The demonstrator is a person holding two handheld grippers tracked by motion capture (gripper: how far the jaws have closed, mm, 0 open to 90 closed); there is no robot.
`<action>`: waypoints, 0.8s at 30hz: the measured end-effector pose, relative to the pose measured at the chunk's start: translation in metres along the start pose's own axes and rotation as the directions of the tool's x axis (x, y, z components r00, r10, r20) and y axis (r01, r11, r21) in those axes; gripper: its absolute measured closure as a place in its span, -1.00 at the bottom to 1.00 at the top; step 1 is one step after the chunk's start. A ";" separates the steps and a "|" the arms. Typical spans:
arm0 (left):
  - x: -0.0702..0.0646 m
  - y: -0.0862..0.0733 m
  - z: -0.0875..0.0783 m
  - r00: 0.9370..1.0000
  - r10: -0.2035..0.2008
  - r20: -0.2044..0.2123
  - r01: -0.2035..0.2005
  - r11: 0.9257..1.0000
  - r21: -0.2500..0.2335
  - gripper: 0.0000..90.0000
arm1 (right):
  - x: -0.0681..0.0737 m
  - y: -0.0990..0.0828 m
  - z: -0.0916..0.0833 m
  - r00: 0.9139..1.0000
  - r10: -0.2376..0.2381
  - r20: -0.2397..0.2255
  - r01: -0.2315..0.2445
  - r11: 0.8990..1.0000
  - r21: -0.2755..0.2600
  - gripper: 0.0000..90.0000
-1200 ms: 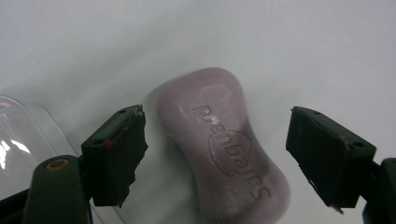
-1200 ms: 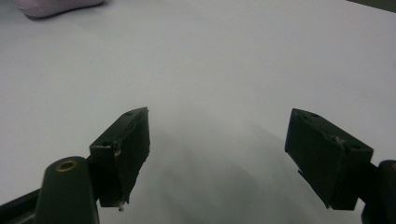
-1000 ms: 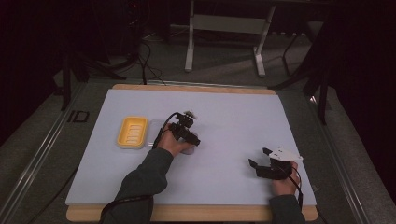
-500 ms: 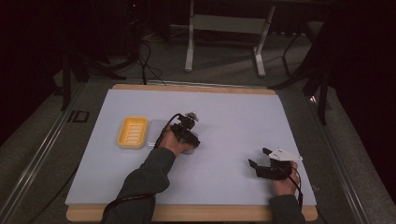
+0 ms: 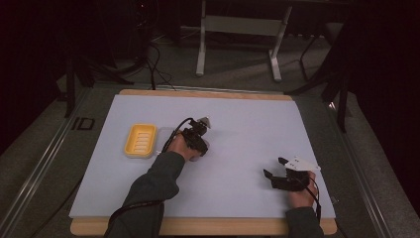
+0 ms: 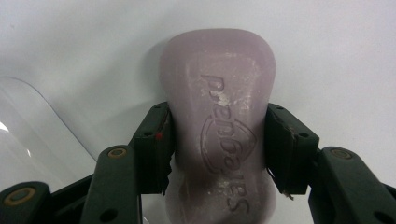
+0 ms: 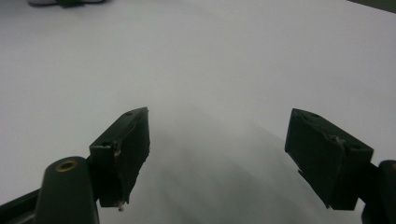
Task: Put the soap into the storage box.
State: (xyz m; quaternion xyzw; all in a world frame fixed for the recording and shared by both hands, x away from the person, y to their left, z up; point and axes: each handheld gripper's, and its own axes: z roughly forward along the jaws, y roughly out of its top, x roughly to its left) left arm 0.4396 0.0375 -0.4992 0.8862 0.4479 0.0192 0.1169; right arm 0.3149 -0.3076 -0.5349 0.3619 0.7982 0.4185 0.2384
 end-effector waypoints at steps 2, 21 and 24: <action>0.000 0.001 0.000 1.000 0.004 -0.004 -0.004 1.000 0.015 0.06 | 0.000 0.000 0.000 1.000 0.000 0.000 0.000 1.000 0.001 -0.52; -0.009 0.017 0.003 0.996 0.069 -0.057 -0.060 0.988 0.144 0.10 | 0.000 0.000 0.000 1.000 -0.002 -0.001 0.002 1.000 0.005 -0.52; -0.009 0.017 0.003 0.995 0.080 -0.055 -0.071 0.987 0.146 0.11 | 0.000 0.000 0.000 1.000 -0.001 -0.001 0.001 1.000 0.005 -0.52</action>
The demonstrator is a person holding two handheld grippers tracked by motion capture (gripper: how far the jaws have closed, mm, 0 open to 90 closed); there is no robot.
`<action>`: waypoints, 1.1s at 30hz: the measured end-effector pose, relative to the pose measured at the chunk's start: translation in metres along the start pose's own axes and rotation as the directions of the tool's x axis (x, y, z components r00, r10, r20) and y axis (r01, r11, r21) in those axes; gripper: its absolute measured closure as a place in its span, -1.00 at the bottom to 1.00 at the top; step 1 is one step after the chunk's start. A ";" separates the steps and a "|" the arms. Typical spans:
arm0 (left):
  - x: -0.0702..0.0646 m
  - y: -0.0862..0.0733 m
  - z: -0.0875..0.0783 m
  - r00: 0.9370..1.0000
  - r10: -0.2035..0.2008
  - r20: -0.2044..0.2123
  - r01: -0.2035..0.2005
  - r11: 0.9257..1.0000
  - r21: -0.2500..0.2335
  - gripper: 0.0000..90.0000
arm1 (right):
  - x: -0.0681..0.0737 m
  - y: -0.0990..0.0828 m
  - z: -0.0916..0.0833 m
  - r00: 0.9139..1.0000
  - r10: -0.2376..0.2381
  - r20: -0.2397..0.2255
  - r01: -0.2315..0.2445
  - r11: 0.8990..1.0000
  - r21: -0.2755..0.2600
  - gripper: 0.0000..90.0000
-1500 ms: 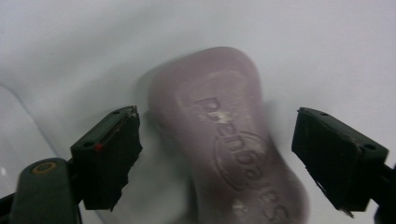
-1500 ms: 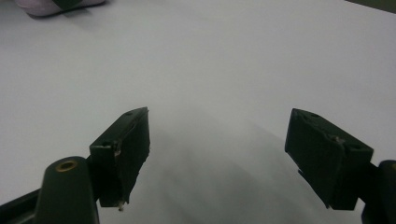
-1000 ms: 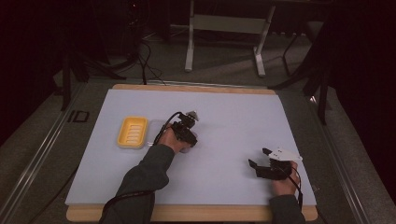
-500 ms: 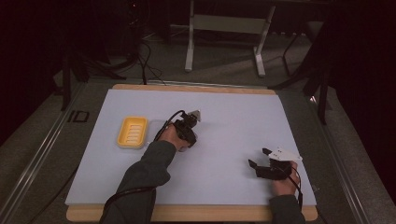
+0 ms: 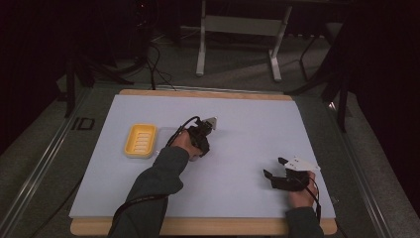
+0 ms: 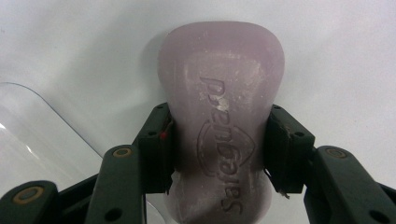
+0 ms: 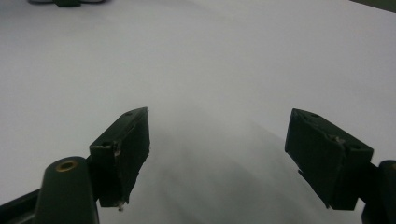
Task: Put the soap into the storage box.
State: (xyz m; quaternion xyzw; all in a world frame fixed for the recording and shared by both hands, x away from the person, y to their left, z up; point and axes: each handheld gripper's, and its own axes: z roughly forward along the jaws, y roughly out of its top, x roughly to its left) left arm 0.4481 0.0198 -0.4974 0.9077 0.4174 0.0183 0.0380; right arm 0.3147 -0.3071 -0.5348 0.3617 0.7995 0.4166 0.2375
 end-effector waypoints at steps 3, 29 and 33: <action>0.000 0.000 0.000 1.000 -0.001 0.006 0.001 1.000 -0.004 0.11 | 0.000 0.000 0.000 1.000 0.000 -0.001 0.000 1.000 0.000 -0.52; 0.004 -0.002 -0.011 0.999 0.032 0.004 -0.032 0.999 0.017 0.11 | 0.000 0.000 0.000 1.000 -0.007 0.001 0.007 1.000 -0.001 -0.52; 0.006 -0.003 -0.013 1.000 0.024 0.005 -0.024 1.000 0.017 0.11 | 0.000 0.000 0.000 1.000 -0.004 0.001 0.004 1.000 -0.001 -0.52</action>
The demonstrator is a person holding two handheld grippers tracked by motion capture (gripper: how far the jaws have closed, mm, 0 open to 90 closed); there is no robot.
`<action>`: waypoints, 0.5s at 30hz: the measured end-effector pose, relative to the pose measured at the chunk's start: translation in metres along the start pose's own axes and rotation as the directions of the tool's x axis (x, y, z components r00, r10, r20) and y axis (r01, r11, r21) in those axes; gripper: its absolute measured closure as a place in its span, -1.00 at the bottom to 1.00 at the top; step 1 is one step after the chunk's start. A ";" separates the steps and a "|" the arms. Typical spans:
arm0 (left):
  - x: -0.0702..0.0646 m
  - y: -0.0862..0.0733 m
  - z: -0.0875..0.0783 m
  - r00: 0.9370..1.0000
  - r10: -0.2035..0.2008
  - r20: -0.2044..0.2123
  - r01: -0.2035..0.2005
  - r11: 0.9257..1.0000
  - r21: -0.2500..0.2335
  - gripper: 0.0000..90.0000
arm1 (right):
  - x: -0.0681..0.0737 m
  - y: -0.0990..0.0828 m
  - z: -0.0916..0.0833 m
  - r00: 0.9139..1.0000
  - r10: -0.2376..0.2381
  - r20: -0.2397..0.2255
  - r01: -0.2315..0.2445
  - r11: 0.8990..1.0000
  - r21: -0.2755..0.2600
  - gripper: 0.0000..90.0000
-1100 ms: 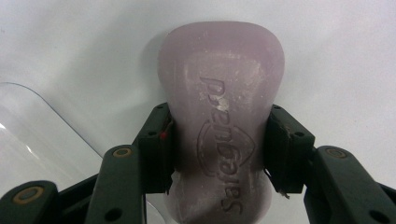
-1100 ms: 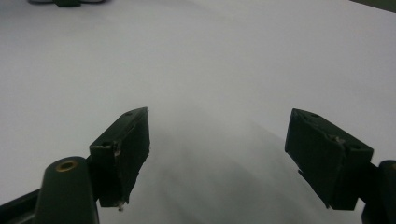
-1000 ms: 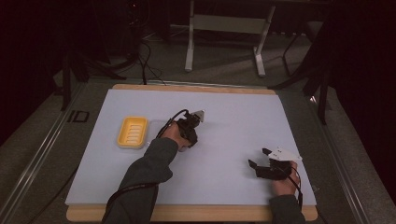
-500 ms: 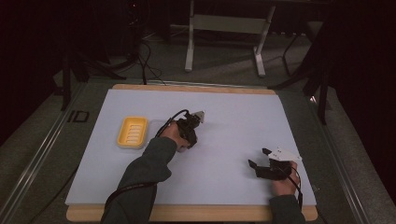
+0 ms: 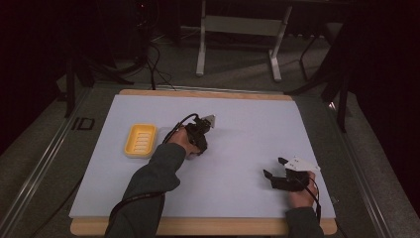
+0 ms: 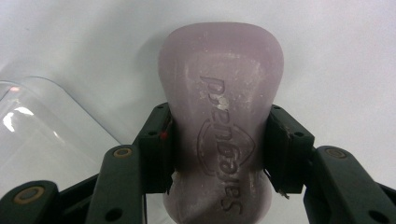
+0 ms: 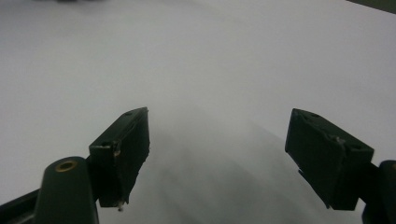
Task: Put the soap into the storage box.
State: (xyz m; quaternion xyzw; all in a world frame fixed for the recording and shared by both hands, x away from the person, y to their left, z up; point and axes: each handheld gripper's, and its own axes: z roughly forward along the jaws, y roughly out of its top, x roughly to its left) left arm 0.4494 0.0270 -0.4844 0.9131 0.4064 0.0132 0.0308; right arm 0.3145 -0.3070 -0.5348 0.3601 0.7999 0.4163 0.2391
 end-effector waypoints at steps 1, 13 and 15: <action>0.000 0.000 -0.001 1.000 -0.001 -0.001 0.001 1.000 0.001 0.11 | 0.000 0.000 0.000 1.000 0.000 0.000 0.000 1.000 0.000 -0.52; 0.007 -0.002 -0.011 1.000 -0.019 -0.008 0.019 1.000 -0.008 0.11 | 0.000 0.000 0.000 1.000 0.000 -0.001 0.000 1.000 -0.001 -0.53; 0.008 -0.004 -0.013 1.000 -0.023 -0.002 0.023 1.000 -0.016 0.11 | 0.000 0.000 0.000 1.000 -0.001 -0.001 0.001 1.000 -0.001 -0.53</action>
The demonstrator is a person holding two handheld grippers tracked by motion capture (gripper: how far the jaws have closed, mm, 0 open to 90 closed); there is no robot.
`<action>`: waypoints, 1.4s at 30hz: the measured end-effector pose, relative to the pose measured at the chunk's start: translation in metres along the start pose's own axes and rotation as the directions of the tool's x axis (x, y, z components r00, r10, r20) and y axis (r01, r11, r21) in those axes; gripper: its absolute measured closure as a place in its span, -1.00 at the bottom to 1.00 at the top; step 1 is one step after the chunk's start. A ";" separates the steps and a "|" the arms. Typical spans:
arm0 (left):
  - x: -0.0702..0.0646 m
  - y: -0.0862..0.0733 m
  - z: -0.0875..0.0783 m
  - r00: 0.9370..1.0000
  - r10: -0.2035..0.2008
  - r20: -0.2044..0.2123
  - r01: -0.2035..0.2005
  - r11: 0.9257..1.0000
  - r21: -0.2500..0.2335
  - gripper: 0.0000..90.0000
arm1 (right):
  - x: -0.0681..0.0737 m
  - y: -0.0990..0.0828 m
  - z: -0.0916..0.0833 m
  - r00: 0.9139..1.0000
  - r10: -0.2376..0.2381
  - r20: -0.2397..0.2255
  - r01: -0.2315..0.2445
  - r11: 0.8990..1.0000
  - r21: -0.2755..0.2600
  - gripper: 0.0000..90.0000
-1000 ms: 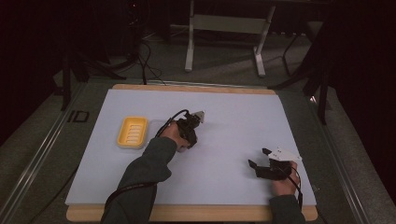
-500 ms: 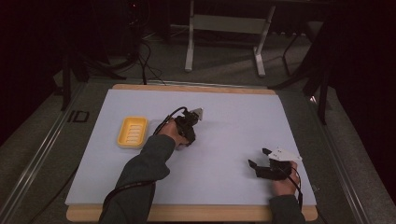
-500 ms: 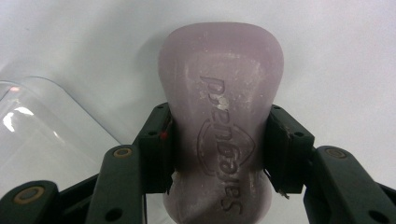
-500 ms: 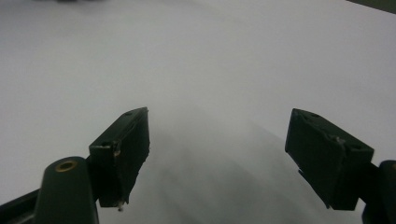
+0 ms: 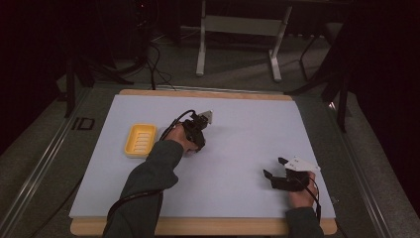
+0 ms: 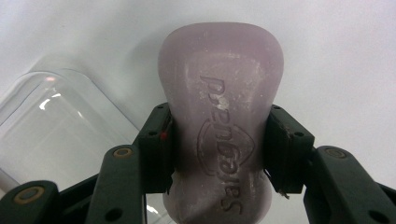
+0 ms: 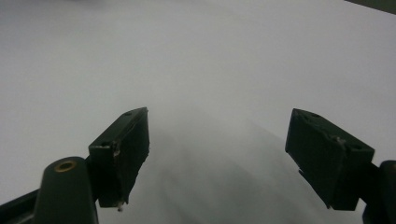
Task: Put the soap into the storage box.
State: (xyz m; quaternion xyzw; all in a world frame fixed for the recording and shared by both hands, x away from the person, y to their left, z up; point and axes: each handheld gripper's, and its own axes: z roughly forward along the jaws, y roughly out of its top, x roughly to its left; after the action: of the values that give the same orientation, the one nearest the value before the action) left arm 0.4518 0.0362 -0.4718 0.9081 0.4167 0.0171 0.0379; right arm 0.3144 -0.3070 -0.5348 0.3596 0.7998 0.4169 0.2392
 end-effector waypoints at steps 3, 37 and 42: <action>0.002 -0.001 -0.002 1.000 -0.009 0.005 0.009 1.000 -0.003 0.11 | 0.000 0.000 0.000 1.000 0.001 0.000 -0.001 1.000 0.000 -0.53; 0.031 -0.020 -0.021 0.998 -0.066 -0.014 0.066 0.998 -0.012 0.11 | 0.000 0.000 0.000 1.000 -0.006 0.002 0.006 1.000 0.000 -0.54; 0.038 -0.024 -0.024 0.997 -0.082 -0.012 0.082 0.996 -0.019 0.11 | 0.000 0.000 0.000 1.000 -0.006 0.002 0.006 1.000 0.001 -0.54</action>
State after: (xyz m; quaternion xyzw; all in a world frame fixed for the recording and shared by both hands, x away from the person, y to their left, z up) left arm 0.4567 0.0815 -0.4495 0.8897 0.4536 0.0253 0.0445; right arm 0.3143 -0.3068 -0.5348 0.3576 0.8008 0.4155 0.2413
